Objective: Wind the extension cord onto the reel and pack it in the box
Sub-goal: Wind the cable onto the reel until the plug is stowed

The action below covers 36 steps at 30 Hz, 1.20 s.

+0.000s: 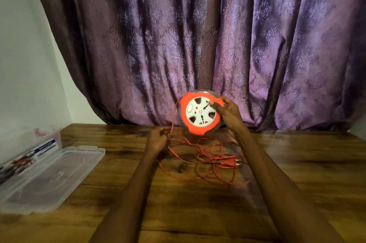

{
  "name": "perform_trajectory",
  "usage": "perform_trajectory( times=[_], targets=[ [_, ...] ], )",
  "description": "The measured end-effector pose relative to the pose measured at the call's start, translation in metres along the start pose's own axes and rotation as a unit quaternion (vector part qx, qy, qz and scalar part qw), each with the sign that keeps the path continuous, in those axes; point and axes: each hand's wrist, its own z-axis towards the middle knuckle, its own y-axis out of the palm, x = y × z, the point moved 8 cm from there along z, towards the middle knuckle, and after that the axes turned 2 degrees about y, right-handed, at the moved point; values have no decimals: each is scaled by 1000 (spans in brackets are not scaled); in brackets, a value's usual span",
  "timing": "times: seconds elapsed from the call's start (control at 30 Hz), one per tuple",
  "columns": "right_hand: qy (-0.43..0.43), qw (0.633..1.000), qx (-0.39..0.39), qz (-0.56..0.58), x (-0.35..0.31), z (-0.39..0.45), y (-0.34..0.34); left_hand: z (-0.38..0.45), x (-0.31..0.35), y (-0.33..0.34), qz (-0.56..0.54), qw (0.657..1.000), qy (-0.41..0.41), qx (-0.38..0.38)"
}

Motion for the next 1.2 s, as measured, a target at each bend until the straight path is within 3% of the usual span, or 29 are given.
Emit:
perform_trajectory(
  times=[0.07, 0.13, 0.3, 0.37, 0.43, 0.57, 0.7, 0.8, 0.9, 1.0, 1.07, 1.13, 1.2],
  targets=[
    [13, 999, 31, 34, 5, 0, -4, 4, -17, -2, 28, 999, -41, -11],
    [35, 996, 42, 66, 15, 0, -5, 3, -10, -7, -20, 999, -49, 13],
    [57, 991, 49, 114, 31, -5, -2, -18, 52, -52, -111, 968, 112, 195],
    [47, 990, 63, 118, 30, -5, 0, -21, 67, -49, -126, 968, 145, 162],
    [40, 989, 68, 125, 27, -6, 2, -20, 76, -38, -69, 977, 160, 125],
    [37, 985, 79, 148, 24, -7, 3, -10, 36, -22, -28, 995, 81, 58],
    [39, 985, 92, 143, 25, -6, -4, -17, 17, -11, -143, 988, 8, -52],
    [39, 988, 92, 119, 26, -5, -5, -22, 9, 3, -120, 987, -9, -110],
    [36, 991, 80, 101, 25, -5, -1, -14, 1, -3, -74, 995, 20, -71],
    [40, 993, 76, 84, 25, -3, 2, -6, -1, -15, -136, 990, 1, -37],
    [42, 994, 70, 79, 25, -1, 3, -3, 4, -23, -123, 992, 3, -41],
    [40, 994, 62, 78, 24, 0, 4, 2, 13, -37, -54, 998, 31, -26],
    [31, 995, 59, 69, 22, 2, 3, 12, 22, -60, 98, 991, 71, 57]
  ],
)
